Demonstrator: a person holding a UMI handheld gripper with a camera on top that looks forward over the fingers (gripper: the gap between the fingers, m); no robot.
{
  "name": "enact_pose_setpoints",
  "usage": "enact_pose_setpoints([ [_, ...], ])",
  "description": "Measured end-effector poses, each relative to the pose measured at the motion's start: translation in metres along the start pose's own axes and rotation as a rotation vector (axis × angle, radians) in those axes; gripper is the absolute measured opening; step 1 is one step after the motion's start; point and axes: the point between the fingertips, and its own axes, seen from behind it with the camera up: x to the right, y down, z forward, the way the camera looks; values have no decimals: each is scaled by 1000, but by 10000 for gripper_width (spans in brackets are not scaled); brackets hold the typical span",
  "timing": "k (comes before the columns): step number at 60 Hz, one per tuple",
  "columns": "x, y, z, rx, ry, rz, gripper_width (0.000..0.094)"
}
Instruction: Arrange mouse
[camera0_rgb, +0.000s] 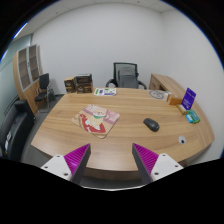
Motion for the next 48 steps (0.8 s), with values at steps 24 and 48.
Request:
enact_pose_setpoints([
  [24,119,27,13,-17,91,5,865],
  [48,197,50,53,-44,92,47,866],
])
